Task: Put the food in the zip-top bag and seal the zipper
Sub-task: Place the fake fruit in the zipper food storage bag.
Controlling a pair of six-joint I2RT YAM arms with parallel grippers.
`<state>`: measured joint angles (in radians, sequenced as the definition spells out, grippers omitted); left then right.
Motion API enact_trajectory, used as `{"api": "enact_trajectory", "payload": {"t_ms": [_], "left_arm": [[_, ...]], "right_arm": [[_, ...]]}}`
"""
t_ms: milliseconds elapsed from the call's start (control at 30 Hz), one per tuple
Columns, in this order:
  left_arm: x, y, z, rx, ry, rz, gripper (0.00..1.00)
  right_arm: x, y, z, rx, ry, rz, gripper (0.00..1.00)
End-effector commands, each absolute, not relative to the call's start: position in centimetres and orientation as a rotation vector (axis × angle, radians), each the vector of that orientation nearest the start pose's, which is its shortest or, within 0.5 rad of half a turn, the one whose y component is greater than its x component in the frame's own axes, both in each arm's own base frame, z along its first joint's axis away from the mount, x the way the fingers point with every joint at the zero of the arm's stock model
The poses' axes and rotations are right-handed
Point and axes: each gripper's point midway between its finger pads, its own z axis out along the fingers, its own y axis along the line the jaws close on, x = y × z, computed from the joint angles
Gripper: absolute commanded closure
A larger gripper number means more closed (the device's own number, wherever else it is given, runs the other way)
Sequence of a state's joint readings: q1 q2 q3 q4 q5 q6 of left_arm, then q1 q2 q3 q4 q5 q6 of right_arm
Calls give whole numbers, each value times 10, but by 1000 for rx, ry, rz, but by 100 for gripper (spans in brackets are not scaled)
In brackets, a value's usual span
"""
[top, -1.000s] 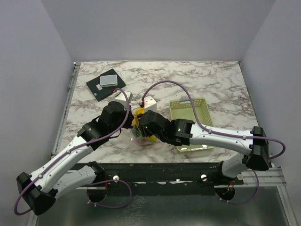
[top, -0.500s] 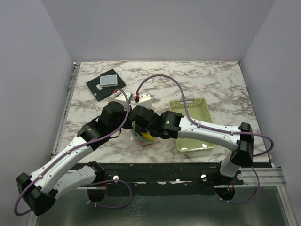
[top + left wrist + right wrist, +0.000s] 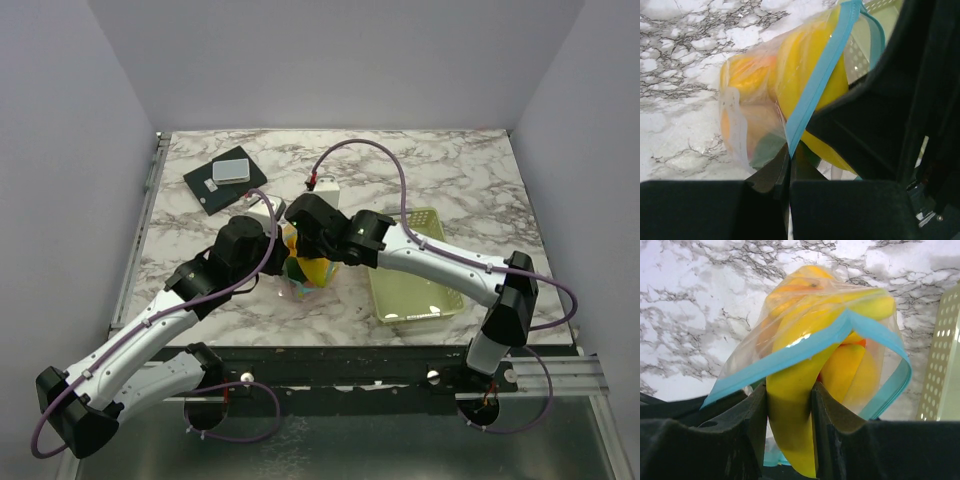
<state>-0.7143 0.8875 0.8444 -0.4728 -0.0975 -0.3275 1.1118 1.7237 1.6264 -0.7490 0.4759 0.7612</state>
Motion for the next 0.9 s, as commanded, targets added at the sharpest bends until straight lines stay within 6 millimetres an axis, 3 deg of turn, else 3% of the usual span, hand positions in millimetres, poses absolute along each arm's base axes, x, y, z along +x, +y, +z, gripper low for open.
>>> {"api": "enact_trajectory", "payload": {"t_ms": [0, 233, 533, 633, 867], "left_arm": [[223, -199, 211, 395, 2087, -576, 100], [223, -200, 209, 398, 2092, -575, 100], [222, -201, 207, 410, 2099, -582, 100], [223, -201, 207, 403, 2099, -577, 100], [225, -197, 210, 382, 2091, -561, 100]], "right_arm": [[270, 367, 201, -47, 2369, 379, 99], [281, 367, 221, 40, 2321, 429, 99], [294, 359, 199, 206, 2331, 418, 99], [293, 358, 196, 206, 2336, 415, 89], [288, 350, 207, 175, 2310, 444, 46]]}}
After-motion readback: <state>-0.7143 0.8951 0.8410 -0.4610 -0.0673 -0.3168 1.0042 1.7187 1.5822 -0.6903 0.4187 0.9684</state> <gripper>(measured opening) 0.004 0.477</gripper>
